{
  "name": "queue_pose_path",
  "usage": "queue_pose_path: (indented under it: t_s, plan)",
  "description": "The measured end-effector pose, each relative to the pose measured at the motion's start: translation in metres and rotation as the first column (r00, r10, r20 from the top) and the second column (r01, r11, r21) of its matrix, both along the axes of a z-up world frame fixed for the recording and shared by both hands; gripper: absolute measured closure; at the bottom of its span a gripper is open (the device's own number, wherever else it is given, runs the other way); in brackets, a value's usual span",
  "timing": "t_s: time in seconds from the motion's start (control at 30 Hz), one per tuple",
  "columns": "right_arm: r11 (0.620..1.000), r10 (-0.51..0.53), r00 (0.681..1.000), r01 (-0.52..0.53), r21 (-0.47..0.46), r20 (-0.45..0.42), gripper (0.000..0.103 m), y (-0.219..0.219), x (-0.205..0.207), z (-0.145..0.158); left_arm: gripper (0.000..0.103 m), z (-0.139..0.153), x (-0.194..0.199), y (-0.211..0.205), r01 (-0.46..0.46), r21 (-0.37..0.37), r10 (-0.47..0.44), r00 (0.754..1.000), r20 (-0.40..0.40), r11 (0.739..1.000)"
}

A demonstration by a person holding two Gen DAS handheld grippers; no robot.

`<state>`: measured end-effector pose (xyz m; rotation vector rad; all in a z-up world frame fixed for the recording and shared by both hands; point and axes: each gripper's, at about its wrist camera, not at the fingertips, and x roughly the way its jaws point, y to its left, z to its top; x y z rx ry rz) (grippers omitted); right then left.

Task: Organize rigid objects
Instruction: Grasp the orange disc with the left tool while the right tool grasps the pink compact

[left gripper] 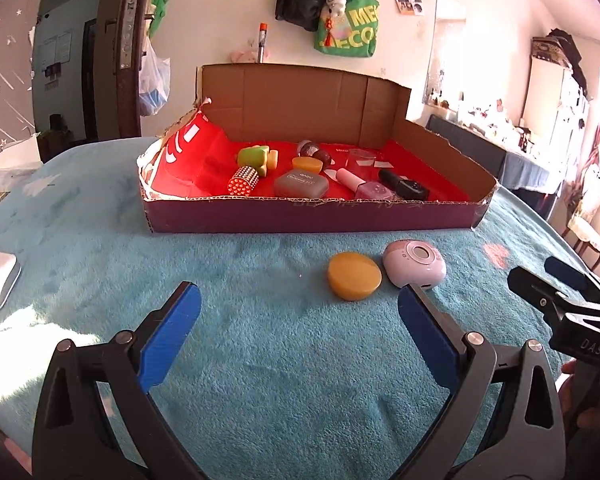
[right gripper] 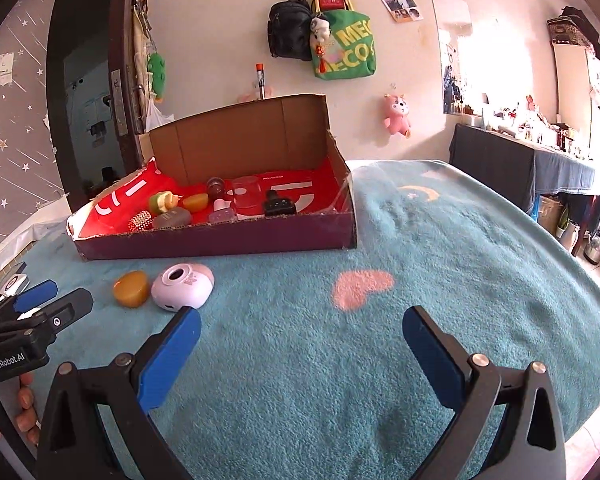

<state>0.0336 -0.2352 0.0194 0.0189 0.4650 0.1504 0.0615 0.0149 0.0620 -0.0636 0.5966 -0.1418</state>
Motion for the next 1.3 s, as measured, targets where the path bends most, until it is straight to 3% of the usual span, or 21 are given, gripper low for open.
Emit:
queue_pose_path:
  t_s: [0.23, 0.4, 0.57, 0.63, 0.93, 1.13, 1.23, 1.3]
  plan:
    - [1.0, 0.03, 0.999, -0.03, -0.007, -0.038, 0.0, 0.005, 0.014, 0.009, 0.002, -0.002, 0.022, -0.005, 0.092, 0.0, -0.092, 0.989, -0.112, 0.996]
    - [0.993, 0.119, 0.986, -0.118, 0.015, -0.115, 0.0, 0.009, 0.027, 0.01, 0.002, -0.002, 0.038, -0.005, 0.128, 0.016, -0.124, 0.977, -0.175, 0.992]
    - [0.977, 0.208, 0.958, -0.213, -0.002, -0.197, 0.0, 0.023, 0.044, 0.011, 0.003, -0.007, 0.055, 0.002, 0.163, -0.002, -0.159, 0.957, -0.243, 0.987]
    - [0.967, 0.251, 0.94, -0.256, 0.008, -0.23, 0.0, 0.029, 0.051, 0.009, 0.003, -0.01, 0.061, 0.001, 0.21, -0.029, -0.209, 0.935, -0.286, 0.977]
    - [0.914, 0.38, 0.854, -0.405, 0.002, -0.354, 0.004, 0.055, 0.08, 0.003, 0.005, -0.01, 0.074, -0.007, 0.29, 0.0, -0.277, 0.912, -0.301, 0.957]
    - [0.887, 0.42, 0.82, -0.462, -0.016, -0.39, 0.01, 0.069, 0.092, 0.001, 0.022, -0.009, 0.083, -0.011, 0.309, -0.004, -0.296, 0.907, -0.301, 0.951]
    - [0.882, 0.429, 0.812, -0.471, -0.011, -0.395, 0.016, 0.074, 0.098, 0.002, 0.037, -0.008, 0.086, -0.01, 0.318, -0.029, -0.312, 0.904, -0.293, 0.948]
    - [0.878, 0.439, 0.807, -0.479, -0.002, -0.396, 0.022, 0.076, 0.101, 0.002, 0.054, -0.008, 0.087, -0.012, 0.331, -0.052, -0.331, 0.899, -0.285, 0.942]
